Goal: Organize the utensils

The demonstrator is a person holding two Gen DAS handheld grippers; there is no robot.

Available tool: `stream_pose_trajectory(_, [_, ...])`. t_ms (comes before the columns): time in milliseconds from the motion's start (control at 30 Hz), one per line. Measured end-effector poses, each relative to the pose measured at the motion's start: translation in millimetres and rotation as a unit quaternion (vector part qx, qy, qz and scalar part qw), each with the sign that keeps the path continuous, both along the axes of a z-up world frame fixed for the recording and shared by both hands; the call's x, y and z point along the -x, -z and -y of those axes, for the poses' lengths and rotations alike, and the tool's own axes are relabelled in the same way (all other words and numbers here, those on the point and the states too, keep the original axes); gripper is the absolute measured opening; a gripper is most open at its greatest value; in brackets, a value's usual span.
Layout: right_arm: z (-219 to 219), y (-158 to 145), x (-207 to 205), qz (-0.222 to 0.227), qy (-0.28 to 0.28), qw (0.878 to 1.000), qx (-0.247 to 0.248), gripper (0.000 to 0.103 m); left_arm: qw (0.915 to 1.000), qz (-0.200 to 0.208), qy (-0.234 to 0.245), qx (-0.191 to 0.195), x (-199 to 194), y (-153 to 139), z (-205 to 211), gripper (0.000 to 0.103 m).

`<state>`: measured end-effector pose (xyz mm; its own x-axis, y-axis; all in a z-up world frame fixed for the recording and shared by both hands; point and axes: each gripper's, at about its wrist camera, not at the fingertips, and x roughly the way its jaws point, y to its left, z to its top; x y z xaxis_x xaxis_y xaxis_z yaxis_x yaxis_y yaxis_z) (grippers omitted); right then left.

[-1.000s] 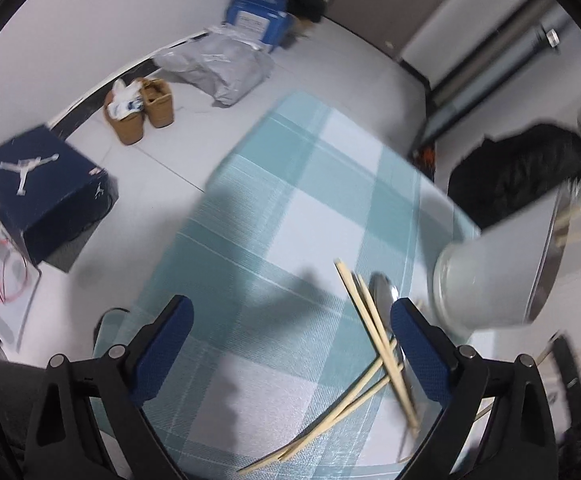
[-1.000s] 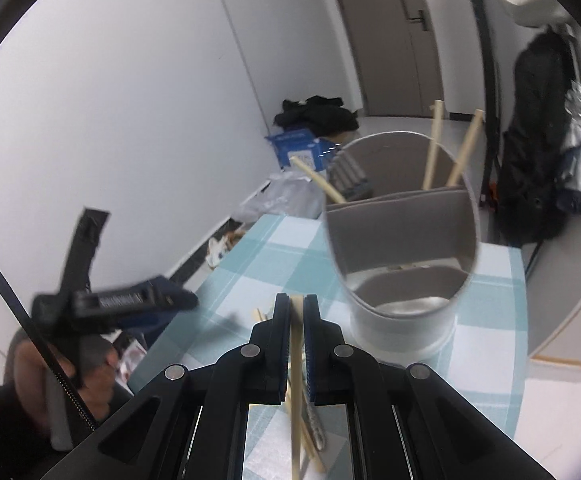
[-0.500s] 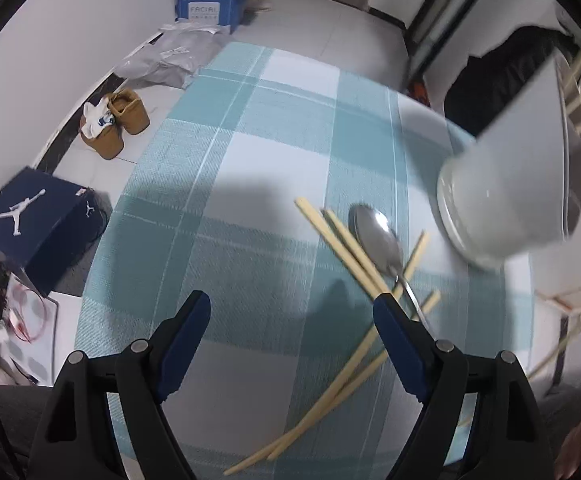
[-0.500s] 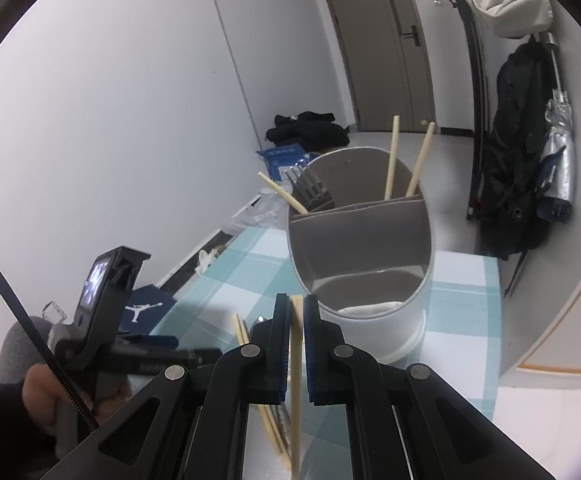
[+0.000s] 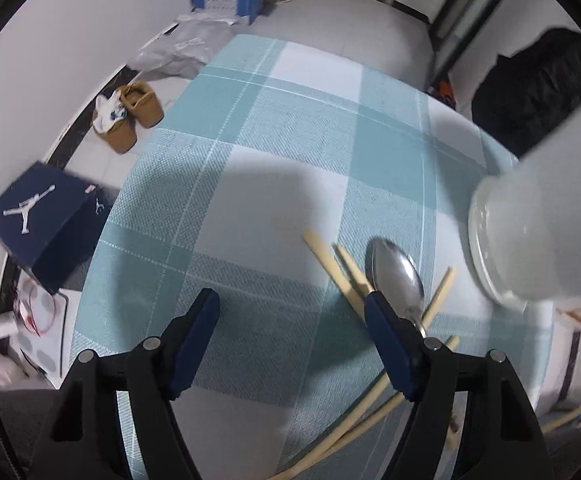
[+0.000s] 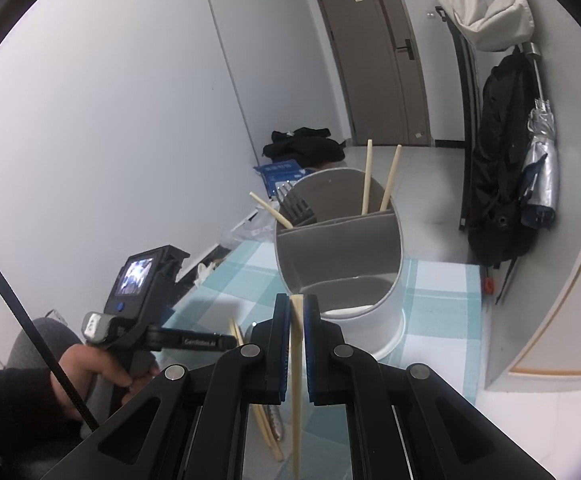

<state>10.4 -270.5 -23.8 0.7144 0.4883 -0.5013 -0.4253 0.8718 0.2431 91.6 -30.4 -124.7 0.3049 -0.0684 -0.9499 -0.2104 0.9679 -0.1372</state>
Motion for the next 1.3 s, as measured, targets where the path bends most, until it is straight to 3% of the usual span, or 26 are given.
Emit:
stream_pose_trajectory(100, [2,0,-1,-0.001,0.001,1.000,-0.004,0.006,0.9996,-0.017,-0.023,0.007,-9,1,-1,0.072])
stream_pose_trajectory(233, [3,-3,1,0.002,0.001,1.000,-0.007,0.006,0.9983,-0.047,-0.031,-0.012,-21,3,4,0.071])
stream_pose_trajectory(433, [7,-5,2,0.005,0.002,1.000,-0.014,0.006,0.9959,-0.060,-0.055,-0.039,-23,2,2,0.047])
stream_pose_trajectory(633, [11,-6,4,0.005,0.001,1.000,-0.024,0.006,0.9941,-0.064,-0.084,-0.025,-26,2,-7,0.037])
stream_pose_trajectory(833, [16,-6,2,0.000,0.002,0.999,-0.033,0.006,0.9915,-0.067,-0.108,-0.027,-15,2,-16,0.037])
stream_pose_trajectory(967, [19,-7,0,-0.001,0.005,0.999,-0.043,0.006,0.9923,-0.071,-0.082,-0.059,-18,4,-6,0.037])
stream_pose_trajectory(1300, [24,-9,1,-0.004,0.013,0.998,-0.055,0.006,0.9896,-0.096,-0.098,-0.045,-17,4,-1,0.037])
